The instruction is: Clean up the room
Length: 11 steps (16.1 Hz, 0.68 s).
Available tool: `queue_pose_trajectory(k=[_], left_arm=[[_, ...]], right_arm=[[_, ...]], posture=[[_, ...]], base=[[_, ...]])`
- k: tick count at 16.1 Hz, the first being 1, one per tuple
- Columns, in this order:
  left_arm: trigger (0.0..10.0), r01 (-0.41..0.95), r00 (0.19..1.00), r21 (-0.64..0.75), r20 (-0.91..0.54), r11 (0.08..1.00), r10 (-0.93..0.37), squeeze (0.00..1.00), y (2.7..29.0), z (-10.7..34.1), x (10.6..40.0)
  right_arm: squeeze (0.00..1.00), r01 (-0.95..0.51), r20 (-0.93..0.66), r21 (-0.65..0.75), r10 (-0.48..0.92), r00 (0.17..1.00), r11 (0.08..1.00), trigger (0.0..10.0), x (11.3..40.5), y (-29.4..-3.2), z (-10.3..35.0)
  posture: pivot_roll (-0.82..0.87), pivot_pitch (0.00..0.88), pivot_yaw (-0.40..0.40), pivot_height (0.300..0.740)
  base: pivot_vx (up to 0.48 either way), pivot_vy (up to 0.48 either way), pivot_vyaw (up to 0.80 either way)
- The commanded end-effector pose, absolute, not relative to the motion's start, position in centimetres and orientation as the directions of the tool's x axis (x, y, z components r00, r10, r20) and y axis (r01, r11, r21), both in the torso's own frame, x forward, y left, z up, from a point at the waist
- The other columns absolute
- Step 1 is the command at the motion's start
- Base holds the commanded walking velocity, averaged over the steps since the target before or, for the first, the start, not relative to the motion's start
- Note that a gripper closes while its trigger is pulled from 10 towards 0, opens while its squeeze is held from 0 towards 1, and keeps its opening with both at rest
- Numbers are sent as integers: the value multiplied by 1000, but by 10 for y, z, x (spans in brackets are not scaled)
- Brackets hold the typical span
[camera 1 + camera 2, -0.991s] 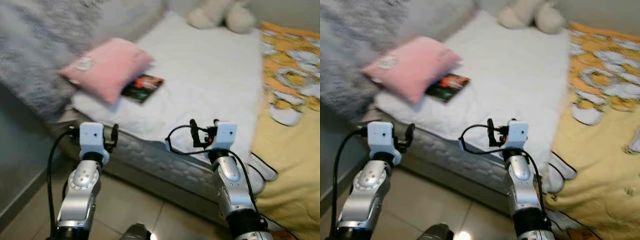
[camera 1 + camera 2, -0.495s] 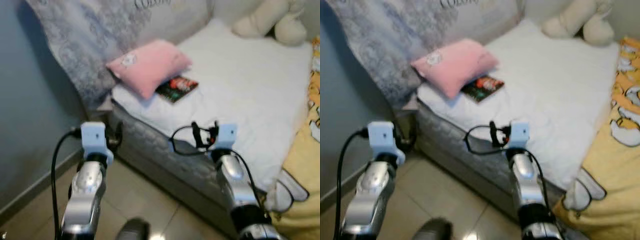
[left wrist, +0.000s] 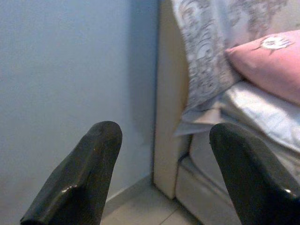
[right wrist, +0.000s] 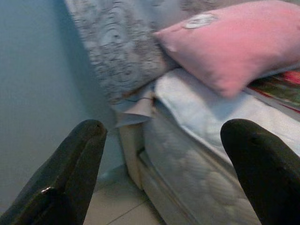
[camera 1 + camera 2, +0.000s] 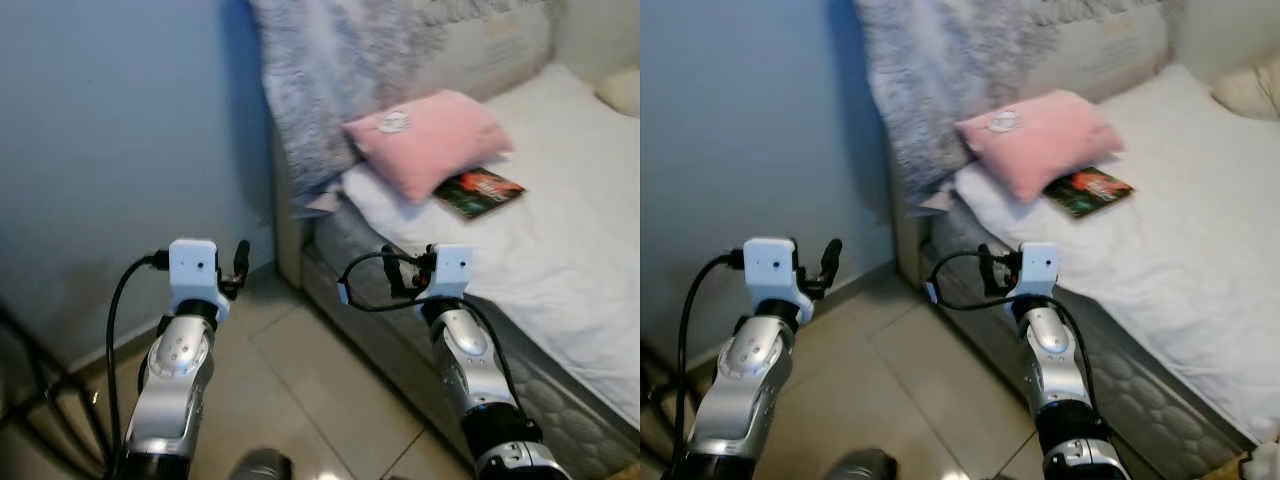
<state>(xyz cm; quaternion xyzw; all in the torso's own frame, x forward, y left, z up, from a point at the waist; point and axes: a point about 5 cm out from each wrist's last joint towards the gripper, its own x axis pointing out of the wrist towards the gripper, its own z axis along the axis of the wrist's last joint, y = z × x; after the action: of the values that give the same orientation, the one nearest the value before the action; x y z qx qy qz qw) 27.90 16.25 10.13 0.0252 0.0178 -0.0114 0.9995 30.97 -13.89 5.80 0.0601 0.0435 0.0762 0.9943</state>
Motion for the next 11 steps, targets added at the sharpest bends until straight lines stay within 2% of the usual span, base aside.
queue_pose_trajectory(k=[1,5,11], left_arm=[[10000,34,999,77,-41,996,-31,0,162,102,282],[10000,44,999,126,-32,991,-41,0,163,105,284],[10000,49,998,107,-34,993,-45,0,162,105,285]], right_arm=[[0,-155,-56,125,163,985,980,10000,314,-138,63],[0,-154,-61,115,161,985,981,10000,315,-134,63],[0,-112,-105,120,125,987,986,10000,315,-135,55]], posture=[[75,0,-31,706],[82,0,-32,706],[93,0,-33,706]], base=[[0,0,519],[339,-335,520],[373,-296,0]])
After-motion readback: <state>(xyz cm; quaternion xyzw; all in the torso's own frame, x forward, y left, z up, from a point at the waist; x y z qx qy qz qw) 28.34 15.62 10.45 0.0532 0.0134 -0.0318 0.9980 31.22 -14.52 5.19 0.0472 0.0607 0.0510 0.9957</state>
